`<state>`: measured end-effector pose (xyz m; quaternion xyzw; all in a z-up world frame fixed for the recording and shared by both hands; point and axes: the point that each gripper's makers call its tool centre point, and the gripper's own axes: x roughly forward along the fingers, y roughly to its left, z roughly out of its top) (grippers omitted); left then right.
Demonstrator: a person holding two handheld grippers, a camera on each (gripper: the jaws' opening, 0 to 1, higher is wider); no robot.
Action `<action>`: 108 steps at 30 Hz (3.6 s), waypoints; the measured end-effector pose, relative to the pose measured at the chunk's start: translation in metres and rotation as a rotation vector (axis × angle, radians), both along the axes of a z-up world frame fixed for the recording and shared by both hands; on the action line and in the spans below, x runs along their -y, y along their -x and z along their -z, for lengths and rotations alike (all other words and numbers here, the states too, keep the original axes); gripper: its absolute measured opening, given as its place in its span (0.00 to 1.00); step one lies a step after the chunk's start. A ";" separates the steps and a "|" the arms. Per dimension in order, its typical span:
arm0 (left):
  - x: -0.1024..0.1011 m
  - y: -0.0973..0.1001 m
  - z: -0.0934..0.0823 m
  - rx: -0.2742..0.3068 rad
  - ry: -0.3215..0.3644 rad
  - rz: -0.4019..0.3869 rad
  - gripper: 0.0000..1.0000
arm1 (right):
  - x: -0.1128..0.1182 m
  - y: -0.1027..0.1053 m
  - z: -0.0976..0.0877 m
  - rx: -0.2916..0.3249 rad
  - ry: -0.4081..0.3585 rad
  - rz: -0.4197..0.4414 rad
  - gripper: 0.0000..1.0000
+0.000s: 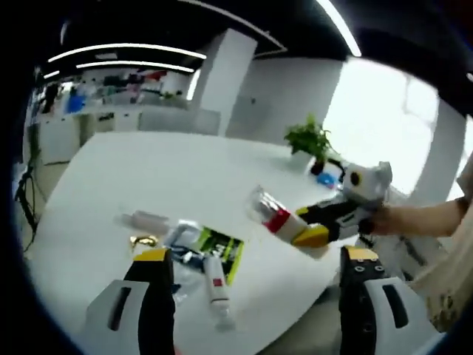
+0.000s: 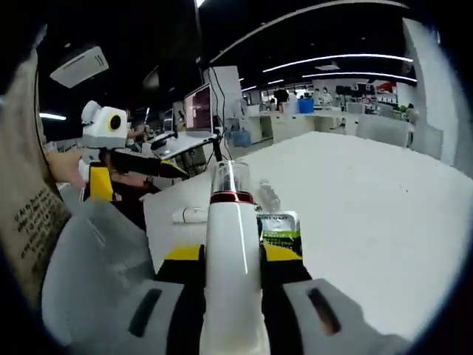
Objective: Arrange the skincare products in the storage area until every visible bottle or jar stands upright without overlapping.
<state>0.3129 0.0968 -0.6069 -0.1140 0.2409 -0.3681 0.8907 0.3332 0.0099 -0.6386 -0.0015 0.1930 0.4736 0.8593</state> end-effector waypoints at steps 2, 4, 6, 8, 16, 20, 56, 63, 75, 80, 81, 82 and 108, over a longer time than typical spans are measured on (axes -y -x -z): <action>0.010 0.000 -0.017 -0.001 0.089 0.012 0.89 | -0.007 0.006 -0.022 0.008 -0.099 0.022 0.27; 0.017 0.000 -0.026 0.001 0.120 0.038 0.88 | -0.011 0.011 -0.035 0.003 -0.164 0.028 0.27; 0.022 0.000 -0.034 0.005 0.143 0.057 0.87 | -0.016 0.016 -0.050 0.000 -0.235 0.032 0.27; 0.030 -0.001 -0.046 0.007 0.193 0.082 0.86 | -0.021 0.020 -0.060 -0.002 -0.288 0.036 0.27; 0.048 0.003 -0.079 0.005 0.348 0.176 0.71 | -0.032 0.037 -0.092 -0.058 -0.525 0.025 0.27; 0.054 0.011 -0.093 0.028 0.368 0.241 0.57 | -0.036 0.048 -0.107 -0.071 -0.605 0.001 0.27; 0.162 -0.019 -0.089 0.260 -0.064 0.399 0.28 | 0.043 -0.013 -0.079 0.228 0.062 0.398 0.35; 0.172 -0.032 -0.066 0.269 -0.123 0.420 0.28 | 0.055 -0.028 -0.056 0.225 0.095 0.437 0.35; 0.184 -0.054 -0.015 0.350 -0.259 0.460 0.28 | 0.065 -0.055 -0.004 0.183 0.104 0.453 0.35; 0.187 -0.065 0.008 0.329 -0.269 0.464 0.28 | 0.071 -0.065 0.021 0.168 0.150 0.455 0.35; 0.188 -0.067 0.013 0.328 -0.273 0.468 0.28 | 0.071 -0.066 0.024 0.160 0.151 0.459 0.35; 0.188 -0.068 0.016 0.323 -0.273 0.468 0.28 | 0.072 -0.068 0.030 0.151 0.157 0.465 0.35; 0.199 -0.112 0.060 0.323 -0.284 0.461 0.29 | 0.086 -0.111 0.074 0.135 0.200 0.450 0.35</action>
